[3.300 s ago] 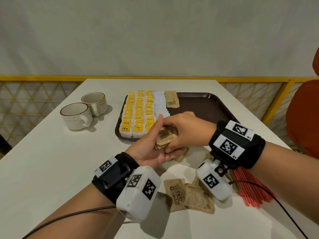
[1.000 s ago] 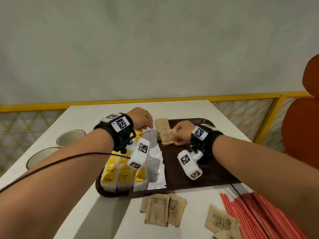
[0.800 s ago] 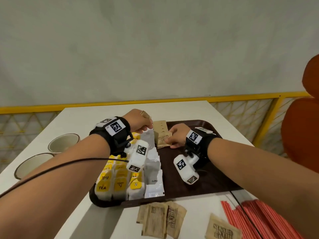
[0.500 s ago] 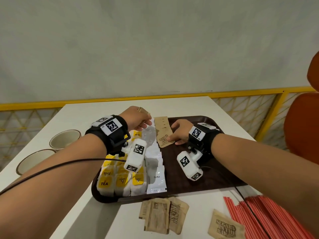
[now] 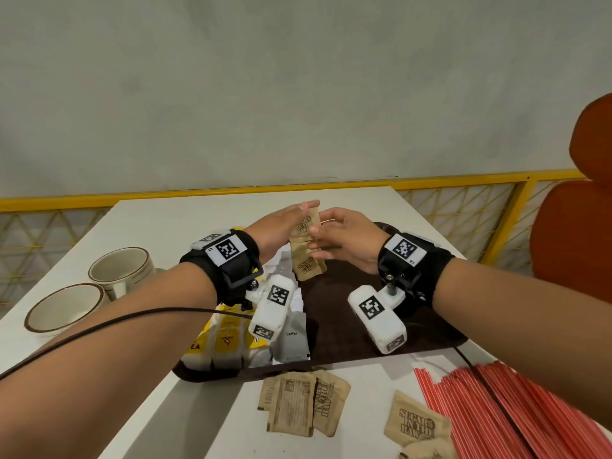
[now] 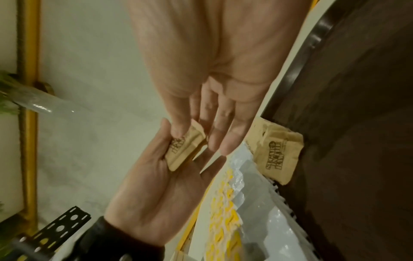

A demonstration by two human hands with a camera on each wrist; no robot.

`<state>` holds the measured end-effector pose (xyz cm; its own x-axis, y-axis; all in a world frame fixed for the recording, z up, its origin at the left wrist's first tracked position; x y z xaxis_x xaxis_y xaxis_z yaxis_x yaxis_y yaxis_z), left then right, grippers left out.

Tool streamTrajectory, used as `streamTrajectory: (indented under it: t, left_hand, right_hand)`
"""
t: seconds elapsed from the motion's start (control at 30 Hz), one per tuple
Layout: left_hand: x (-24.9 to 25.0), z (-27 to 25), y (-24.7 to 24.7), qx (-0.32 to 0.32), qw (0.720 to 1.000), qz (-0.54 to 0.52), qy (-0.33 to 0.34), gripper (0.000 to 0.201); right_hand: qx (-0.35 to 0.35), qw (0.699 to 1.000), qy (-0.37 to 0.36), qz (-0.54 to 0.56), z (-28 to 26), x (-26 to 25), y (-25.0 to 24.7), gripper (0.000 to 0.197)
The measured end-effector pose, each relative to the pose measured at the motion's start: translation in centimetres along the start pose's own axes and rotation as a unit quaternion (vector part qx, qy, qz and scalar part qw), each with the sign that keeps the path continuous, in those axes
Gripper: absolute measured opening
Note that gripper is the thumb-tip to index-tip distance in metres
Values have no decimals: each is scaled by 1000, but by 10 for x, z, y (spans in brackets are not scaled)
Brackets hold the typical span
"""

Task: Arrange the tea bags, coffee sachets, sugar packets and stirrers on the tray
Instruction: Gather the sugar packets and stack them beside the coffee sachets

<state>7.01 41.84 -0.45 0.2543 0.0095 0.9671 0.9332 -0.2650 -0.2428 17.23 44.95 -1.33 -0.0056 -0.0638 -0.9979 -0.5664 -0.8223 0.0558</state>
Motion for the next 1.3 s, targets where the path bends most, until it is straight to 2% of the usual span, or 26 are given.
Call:
streamTrajectory:
  t: [0.13,0.2,0.27,0.4,0.5,0.83,1.07,1.13,1.2,1.3]
  left_hand:
    - [-8,3,15,-42,988,127,-83,48]
    - [-7,2,19,-64,979,166,-97,49]
    - [-5,5,6,-44,966,230,-107,49]
    - [-12,12,-43,60,920,353,-160,21]
    - [-22,23,-53,45,883,417,-212,15]
    - [-35,65,-44,-2,793,550,-262,26]
    - [-42,73,-42,-18,781,558,-280,25]
    - [-40,73,-41,-15,782,559,-275,25]
    - [-37,73,-42,-7,786,556,-270,25]
    - [-29,72,-44,-1,809,528,-259,30]
  right_hand:
    - [-7,999,16,50,-6,7,-7,13]
    - [1,999,41,31,-6,13,-12,12]
    - [29,996,81,-17,-5,23,-22,16]
    - [66,971,154,-173,1,42,-38,9]
    - [67,956,177,-225,8,51,-38,16]
    - [84,936,174,-295,19,59,-40,30]
    - [96,928,173,-314,19,62,-44,31]
    - [99,930,170,-310,18,62,-43,20]
    - [102,932,166,-305,16,60,-42,15]
    - [105,933,161,-306,14,58,-41,20]
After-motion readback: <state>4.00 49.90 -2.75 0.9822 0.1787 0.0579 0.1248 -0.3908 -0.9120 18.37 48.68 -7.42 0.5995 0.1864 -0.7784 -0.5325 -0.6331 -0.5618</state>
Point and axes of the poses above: each hand's wrist, its own z-axis towards the middle knuckle, its own y-axis out of the palm, x = y × z, the point moved 8 cm from there along z, towards the middle knuckle, and after that the axes turned 15 degrees about -x, right-handed, at the moved point
